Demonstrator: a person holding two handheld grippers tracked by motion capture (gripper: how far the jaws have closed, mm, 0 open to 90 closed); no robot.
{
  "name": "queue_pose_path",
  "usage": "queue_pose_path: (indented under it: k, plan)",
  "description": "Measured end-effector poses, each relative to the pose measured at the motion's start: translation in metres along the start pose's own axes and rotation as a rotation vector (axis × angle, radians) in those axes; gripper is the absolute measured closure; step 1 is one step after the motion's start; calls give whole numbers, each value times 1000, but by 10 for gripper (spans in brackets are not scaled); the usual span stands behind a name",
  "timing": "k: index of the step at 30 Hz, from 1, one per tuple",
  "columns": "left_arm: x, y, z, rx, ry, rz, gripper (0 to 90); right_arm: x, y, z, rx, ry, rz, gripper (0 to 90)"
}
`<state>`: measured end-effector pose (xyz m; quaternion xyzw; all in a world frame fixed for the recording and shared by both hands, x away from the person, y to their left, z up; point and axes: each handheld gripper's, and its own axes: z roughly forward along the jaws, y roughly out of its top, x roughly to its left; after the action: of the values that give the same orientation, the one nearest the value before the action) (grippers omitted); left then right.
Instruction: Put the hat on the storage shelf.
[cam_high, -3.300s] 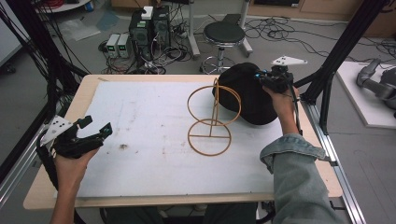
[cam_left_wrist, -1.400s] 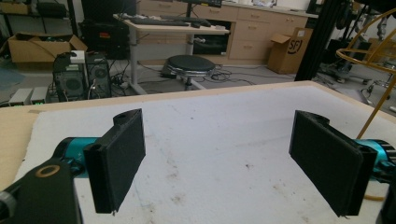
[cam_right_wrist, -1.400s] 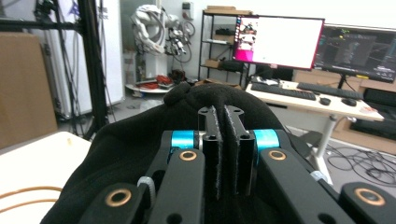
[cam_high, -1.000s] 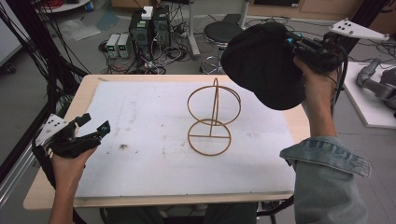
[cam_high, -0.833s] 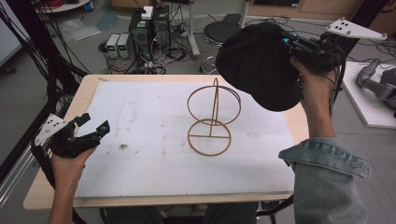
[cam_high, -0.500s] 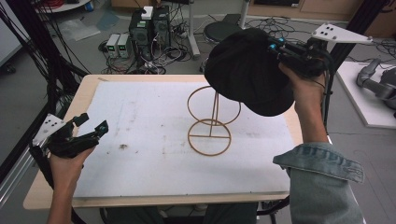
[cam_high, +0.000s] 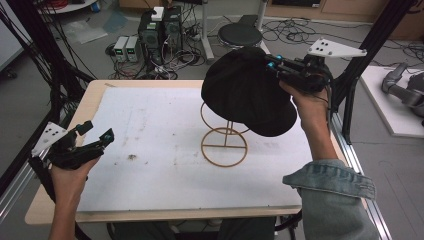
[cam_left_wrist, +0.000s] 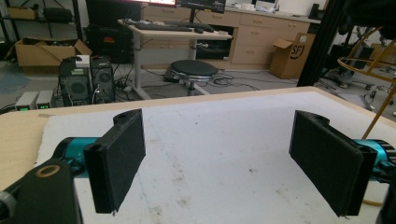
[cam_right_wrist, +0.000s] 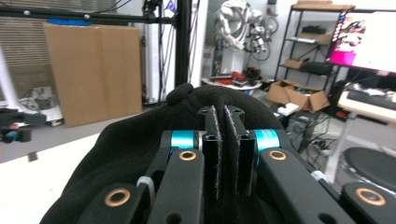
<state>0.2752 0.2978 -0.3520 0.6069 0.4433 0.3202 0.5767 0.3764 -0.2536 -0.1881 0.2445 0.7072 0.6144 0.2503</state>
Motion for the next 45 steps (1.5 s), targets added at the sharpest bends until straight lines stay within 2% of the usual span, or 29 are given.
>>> queue_pose_path:
  k: [4, 12, 17, 29, 34, 40, 45]
  plan:
    - [0, 0, 0, 0, 2, -1, 187, 0, -7, 5, 11, 25, 22, 865]
    - [0, 0, 0, -1, 2, 0, 187, 8, -20, 16, 70, 63, 17, 862]
    - [0, 1, -1, -1, 1, 1, 188, 12, -27, 24, 108, 84, -2, 859]
    - [-2, 2, 0, -4, -3, 3, 187, 12, -40, 30, 135, 138, 47, 803]
    - [-2, 2, 1, -7, -7, 3, 187, 15, -41, 34, 157, 124, 28, 789]
    - [-1, 2, -1, -8, -4, 0, 187, 14, -41, 32, 141, 83, 24, 691]
    - [0, 2, -2, -9, 0, -2, 187, 7, -47, 24, 130, 36, 52, 607]
